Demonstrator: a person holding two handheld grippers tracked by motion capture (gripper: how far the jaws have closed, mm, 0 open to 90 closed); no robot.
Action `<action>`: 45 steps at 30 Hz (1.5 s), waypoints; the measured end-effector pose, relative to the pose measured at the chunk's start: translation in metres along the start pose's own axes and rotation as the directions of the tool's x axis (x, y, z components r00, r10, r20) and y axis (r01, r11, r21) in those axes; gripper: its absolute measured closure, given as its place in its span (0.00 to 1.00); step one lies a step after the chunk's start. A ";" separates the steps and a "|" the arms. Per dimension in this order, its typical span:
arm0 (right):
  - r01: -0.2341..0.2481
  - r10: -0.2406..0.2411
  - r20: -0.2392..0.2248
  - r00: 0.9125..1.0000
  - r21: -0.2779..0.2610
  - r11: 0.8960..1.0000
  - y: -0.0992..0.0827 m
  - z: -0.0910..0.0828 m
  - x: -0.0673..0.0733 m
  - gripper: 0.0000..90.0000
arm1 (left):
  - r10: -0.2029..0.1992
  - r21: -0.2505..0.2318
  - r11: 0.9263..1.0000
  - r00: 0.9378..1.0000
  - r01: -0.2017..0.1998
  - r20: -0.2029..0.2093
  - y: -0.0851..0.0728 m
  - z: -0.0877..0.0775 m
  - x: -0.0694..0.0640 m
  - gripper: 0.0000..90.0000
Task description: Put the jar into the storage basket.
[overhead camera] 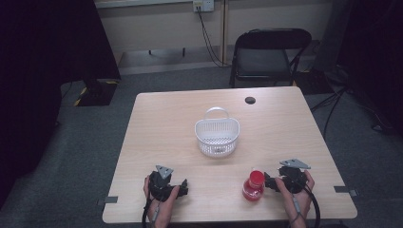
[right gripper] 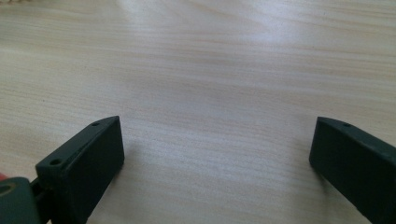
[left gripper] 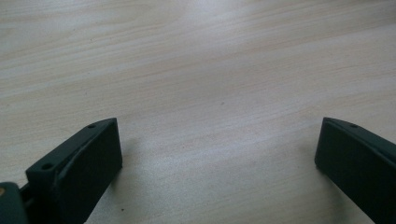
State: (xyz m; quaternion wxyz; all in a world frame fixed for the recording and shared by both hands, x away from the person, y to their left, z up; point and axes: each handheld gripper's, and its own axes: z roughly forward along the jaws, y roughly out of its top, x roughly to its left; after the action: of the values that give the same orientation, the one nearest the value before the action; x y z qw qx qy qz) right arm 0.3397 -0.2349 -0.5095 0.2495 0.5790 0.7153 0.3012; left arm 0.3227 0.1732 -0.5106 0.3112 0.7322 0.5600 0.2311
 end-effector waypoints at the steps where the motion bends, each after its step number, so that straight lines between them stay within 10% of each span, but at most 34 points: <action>1: 0.000 0.000 0.000 1.000 0.000 1.000 0.000 0.000 0.000 0.02 | 0.000 0.000 1.000 1.000 0.000 0.000 0.000 0.000 0.000 0.01; 18: -0.050 0.049 -0.036 0.998 -0.015 0.999 0.002 -0.003 -0.002 0.03 | 0.000 0.000 1.000 1.000 0.000 0.000 0.000 0.000 0.000 0.01; 45: -0.061 0.050 -0.067 0.997 -0.185 0.981 0.021 -0.047 0.007 0.03 | 0.000 0.000 1.000 1.000 0.000 0.000 0.000 0.000 0.000 0.01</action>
State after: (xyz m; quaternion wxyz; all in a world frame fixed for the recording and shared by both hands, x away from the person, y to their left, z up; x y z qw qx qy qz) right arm 0.3195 -0.2314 -0.4615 0.2718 0.5632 0.6749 0.3917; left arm 0.3227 0.1732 -0.5106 0.3113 0.7321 0.5601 0.2311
